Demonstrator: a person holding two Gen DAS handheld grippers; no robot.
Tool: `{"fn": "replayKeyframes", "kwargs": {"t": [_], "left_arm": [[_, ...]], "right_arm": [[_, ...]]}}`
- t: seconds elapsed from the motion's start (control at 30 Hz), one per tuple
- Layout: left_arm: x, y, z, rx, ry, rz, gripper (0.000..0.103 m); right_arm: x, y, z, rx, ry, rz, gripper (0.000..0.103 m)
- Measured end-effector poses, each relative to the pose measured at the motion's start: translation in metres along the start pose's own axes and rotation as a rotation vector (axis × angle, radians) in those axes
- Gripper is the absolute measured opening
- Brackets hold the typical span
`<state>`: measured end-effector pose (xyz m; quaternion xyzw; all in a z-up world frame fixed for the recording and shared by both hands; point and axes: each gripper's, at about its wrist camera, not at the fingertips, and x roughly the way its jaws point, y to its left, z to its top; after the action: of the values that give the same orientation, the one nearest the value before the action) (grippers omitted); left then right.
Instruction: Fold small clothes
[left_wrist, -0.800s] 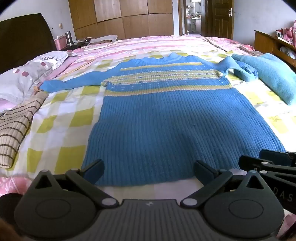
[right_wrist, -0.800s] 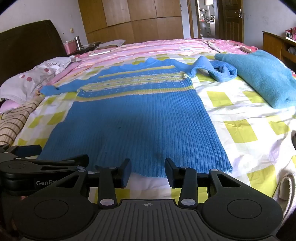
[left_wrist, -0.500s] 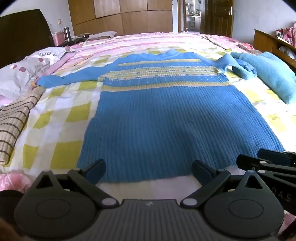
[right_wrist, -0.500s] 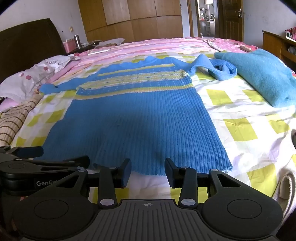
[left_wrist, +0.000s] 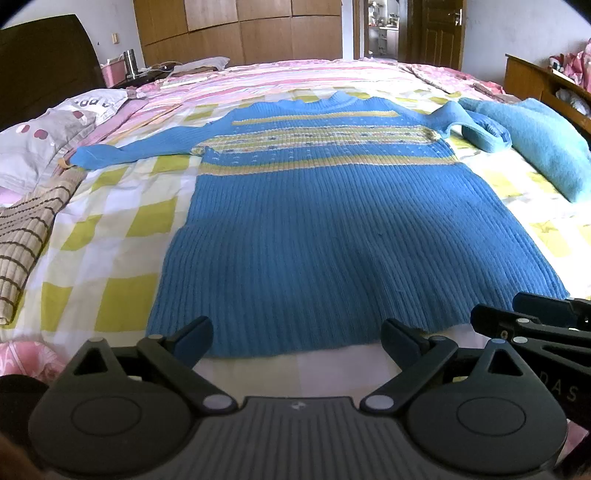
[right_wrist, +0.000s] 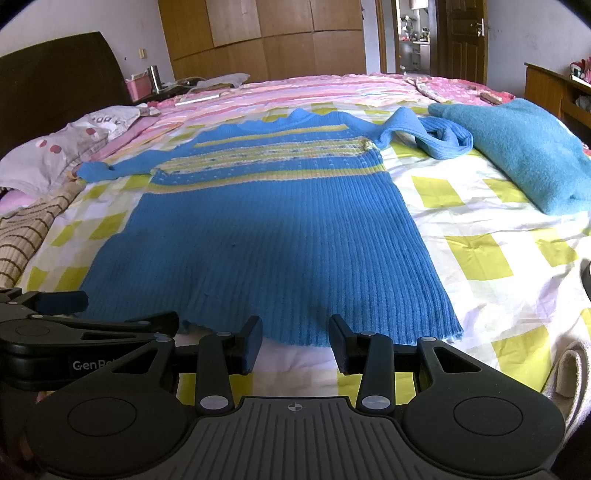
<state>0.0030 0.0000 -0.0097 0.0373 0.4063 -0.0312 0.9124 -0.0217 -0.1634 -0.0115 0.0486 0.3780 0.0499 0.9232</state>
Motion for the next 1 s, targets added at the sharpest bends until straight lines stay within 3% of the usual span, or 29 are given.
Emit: {"fn": "replayKeyframes", "kwargs": {"t": [0.63,1.0], "left_arm": [[-0.003,-0.002,0.004,-0.003,-0.027,0.0,0.101],[0.004,-0.008,0.033,0.015,-0.056,-0.034,0.102]], "right_arm": [[-0.003,-0.004,0.002,0.014,-0.019,0.007,0.039],[-0.001,-0.022,0.035,0.063,-0.091,0.056,0.039]]}}
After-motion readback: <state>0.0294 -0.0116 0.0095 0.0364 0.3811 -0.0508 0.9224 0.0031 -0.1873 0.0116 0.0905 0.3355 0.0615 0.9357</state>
